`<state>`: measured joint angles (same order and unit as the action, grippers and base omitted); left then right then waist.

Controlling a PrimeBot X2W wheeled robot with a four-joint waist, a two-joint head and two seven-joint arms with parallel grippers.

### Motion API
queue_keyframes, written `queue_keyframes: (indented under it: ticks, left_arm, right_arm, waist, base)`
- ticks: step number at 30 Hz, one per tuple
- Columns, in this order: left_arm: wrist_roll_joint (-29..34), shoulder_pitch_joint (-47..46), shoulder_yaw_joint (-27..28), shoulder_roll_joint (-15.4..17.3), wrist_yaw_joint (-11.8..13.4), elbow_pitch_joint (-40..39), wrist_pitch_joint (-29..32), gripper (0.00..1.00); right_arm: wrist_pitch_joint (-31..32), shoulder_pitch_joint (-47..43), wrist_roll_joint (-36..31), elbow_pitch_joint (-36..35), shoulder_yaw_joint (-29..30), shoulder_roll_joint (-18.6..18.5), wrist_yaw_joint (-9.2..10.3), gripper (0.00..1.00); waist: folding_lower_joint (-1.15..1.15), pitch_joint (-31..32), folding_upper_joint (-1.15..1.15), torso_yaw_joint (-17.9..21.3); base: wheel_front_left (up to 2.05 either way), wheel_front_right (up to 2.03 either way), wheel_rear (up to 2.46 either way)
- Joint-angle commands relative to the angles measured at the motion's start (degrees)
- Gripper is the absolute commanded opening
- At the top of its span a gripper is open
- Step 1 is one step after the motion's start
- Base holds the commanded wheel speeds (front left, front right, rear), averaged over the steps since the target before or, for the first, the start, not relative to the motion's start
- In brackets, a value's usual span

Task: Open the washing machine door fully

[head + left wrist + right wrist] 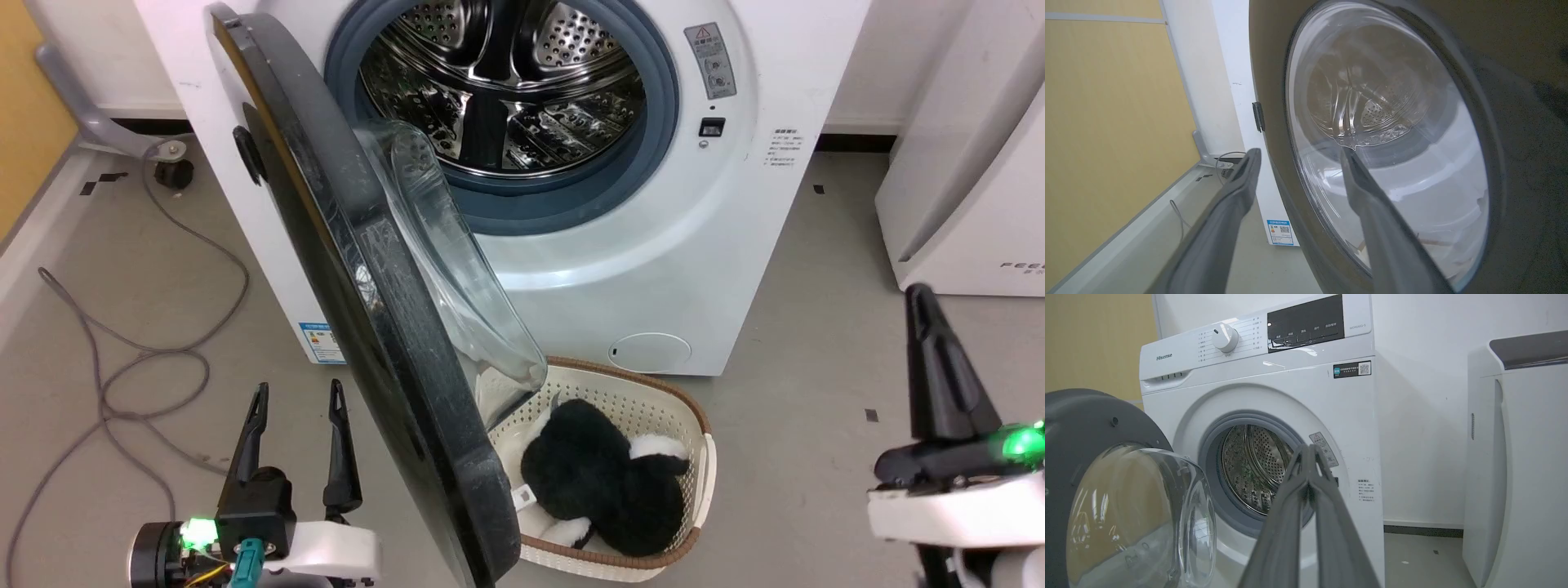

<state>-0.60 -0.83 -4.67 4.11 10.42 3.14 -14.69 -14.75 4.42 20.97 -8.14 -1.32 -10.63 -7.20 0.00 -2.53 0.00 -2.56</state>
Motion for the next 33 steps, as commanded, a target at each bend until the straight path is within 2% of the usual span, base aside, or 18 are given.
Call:
queue_keyframes:
  ticks: [1,3,8,13,17,18,19,23,28,29,30,31,33]
  left_arm:
    - [0.14,0.44,0.12,0.11,0.04,-0.22,-0.3,1.0]
    - [0.16,0.31,0.06,0.1,0.1,-0.2,-0.3,1.0]
    - [0.14,0.03,-0.16,0.05,0.11,-0.24,-0.3,1.0]
    - [0.13,0.03,-0.39,0.02,0.08,-0.1,-0.3,1.0]
    - [0.04,0.28,-0.36,0.01,0.13,0.03,-0.3,1.0]
    - [0.03,0.35,-0.35,0.02,0.12,0.05,-0.3,1.0]
    - [0.01,0.42,-0.34,0.04,0.09,0.07,-0.3,1.0]
    - [-0.25,0.51,-0.18,0.07,-0.07,0.23,-0.3,1.0]
    - [-0.53,0.44,0.55,-0.03,0.26,0.33,-0.3,1.0]
    - [-0.71,0.44,1.03,-0.04,0.47,0.31,-0.3,0.79]
    - [-0.91,0.37,1.61,-0.04,0.67,0.18,-0.3,0.18]
    - [-1.14,0.24,2.18,0.01,0.72,0.02,-0.3,0.0]
    - [-1.34,-0.4,3.23,0.36,0.58,-0.88,-0.3,0.0]
  right_arm:
    - [-0.23,-1.12,-2.08,-0.37,0.29,0.61,-0.29,0.0]
    - [-0.24,-2.0,-6.6,-0.49,1.36,2.86,-0.29,0.0]
    - [-0.24,-4.32,-13.79,0.44,3.28,5.34,-0.29,0.0]
    - [-0.24,-6.51,-14.94,3.39,4.66,6.97,-0.29,0.0]
    - [-0.24,-7.46,-12.97,4.2,4.48,7.52,-0.29,0.0]
    - [-0.24,-7.62,-12.33,4.29,4.31,7.59,-0.29,0.29]
    - [-0.24,-7.78,-11.73,4.5,4.07,7.63,-0.29,1.0]
    - [-0.25,-7.98,-9.11,5.32,3.98,7.72,-0.29,1.0]
    - [-0.25,-8.04,-10.42,6.28,3.29,7.74,-0.29,1.0]
    - [-0.25,-8.08,-10.43,6.42,3.27,7.74,-0.29,1.0]
    - [-0.25,-8.13,-10.57,6.57,3.22,7.74,-0.29,1.0]
    - [-0.25,-8.17,-10.69,6.69,3.18,7.74,-0.29,1.0]
    - [-0.25,-8.31,-11.14,6.94,2.94,7.74,-0.29,1.0]
  waist:
    - [0.0,-0.07,0.0,0.07]
    - [0.0,-0.13,0.0,0.14]
    - [0.0,-0.32,0.0,0.1]
    - [0.0,-0.26,0.0,-0.15]
    - [0.0,0.09,0.0,-0.23]
    - [0.0,0.17,0.0,-0.22]
    - [0.0,0.25,0.0,-0.21]
    - [0.0,0.6,0.0,-0.24]
    - [0.0,1.01,0.0,-0.42]
    - [0.0,1.11,0.0,-0.48]
    - [0.0,1.18,0.0,-0.54]
    - [0.0,1.25,0.0,-0.61]
    - [0.0,1.37,0.0,-0.76]
  base:
    - [0.0,0.0,0.0]
    - [0.0,0.0,0.0]
    - [0.0,0.0,0.0]
    - [0.0,0.0,0.0]
    - [0.0,0.0,0.0]
    - [0.0,0.0,0.0]
    - [0.0,0.0,0.0]
    - [0.0,0.0,0.0]
    - [0.0,0.0,0.0]
    - [0.0,0.0,0.0]
    - [0.0,0.0,0.0]
    - [0.0,0.0,0.0]
    - [0.0,0.0,0.0]
